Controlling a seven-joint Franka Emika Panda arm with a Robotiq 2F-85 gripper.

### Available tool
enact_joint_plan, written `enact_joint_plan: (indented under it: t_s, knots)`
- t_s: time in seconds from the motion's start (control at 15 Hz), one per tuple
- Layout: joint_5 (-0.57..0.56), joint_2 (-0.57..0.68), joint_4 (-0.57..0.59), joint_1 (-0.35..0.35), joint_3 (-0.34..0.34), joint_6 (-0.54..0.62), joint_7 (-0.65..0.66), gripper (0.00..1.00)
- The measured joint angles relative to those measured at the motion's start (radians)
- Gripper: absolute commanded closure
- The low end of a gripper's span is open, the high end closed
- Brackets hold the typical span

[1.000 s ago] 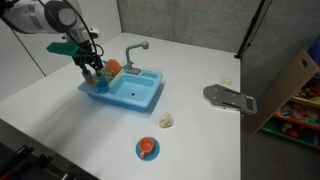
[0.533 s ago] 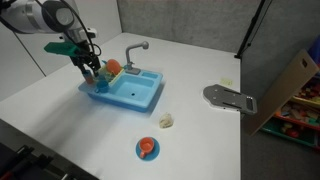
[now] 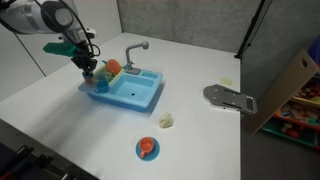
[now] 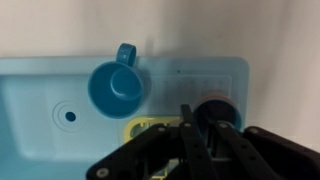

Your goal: Pick up the stacked cups and put them on the table next to the detergent

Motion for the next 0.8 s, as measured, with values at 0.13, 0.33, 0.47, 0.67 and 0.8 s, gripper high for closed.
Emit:
enact_joint_plan:
  t_s: [0.13, 0.33, 0.47, 0.67, 0.8]
  knots:
    - [0.0, -0.001, 0.004, 0.003, 0.001, 0.0, 0.001, 0.95]
    - [-0.008, -0.002, 0.014, 0.013, -0.003, -0.001, 0.009, 0.95]
    - [-0.029, -0.002, 0.015, 0.022, -0.011, -0.001, 0.027, 0.95]
    - [-0.062, -0.005, 0.016, 0.038, -0.023, -0.003, 0.058, 0.95]
    - [-0.073, -0.008, 0.018, 0.044, -0.028, -0.004, 0.067, 0.96]
